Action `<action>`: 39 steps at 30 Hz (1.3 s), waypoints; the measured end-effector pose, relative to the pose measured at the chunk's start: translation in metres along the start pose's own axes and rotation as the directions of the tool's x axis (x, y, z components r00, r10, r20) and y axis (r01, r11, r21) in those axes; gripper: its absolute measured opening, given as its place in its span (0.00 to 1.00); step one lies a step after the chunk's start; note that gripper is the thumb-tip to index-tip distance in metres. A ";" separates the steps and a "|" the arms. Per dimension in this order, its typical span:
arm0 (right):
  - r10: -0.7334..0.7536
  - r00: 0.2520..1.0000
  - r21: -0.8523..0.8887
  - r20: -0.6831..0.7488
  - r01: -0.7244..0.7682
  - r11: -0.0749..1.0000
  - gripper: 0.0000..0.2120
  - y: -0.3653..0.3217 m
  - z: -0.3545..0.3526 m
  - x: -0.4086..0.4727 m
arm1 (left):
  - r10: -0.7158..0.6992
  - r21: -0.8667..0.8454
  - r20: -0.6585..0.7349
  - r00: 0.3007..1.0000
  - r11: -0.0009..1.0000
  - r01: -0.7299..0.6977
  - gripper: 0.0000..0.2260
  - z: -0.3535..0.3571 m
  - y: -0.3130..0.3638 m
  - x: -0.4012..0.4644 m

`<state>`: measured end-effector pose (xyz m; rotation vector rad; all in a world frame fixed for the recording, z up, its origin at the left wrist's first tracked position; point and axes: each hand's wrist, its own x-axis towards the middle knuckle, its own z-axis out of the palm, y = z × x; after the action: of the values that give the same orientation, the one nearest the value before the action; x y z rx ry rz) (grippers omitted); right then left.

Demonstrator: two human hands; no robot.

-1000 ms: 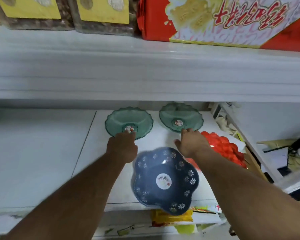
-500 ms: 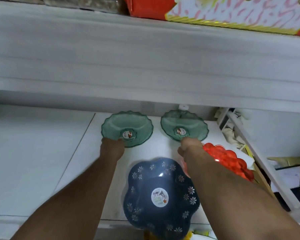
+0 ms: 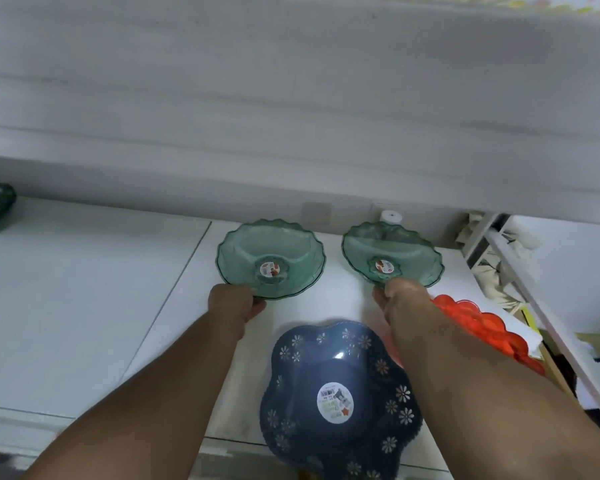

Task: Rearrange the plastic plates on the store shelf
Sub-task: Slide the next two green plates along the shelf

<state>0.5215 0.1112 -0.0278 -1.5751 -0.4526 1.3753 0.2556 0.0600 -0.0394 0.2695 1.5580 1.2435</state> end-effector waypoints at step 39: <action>-0.085 0.994 -0.014 -0.063 0.084 0.996 0.14 0.106 0.140 -0.239 | 0.102 -0.013 -0.118 0.988 0.995 -0.104 0.04 -0.335 0.089 -0.044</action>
<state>0.2925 -0.0675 0.0296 -1.5866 -0.4837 1.2573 -0.0374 -0.1212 0.0186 0.2720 1.6488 1.3745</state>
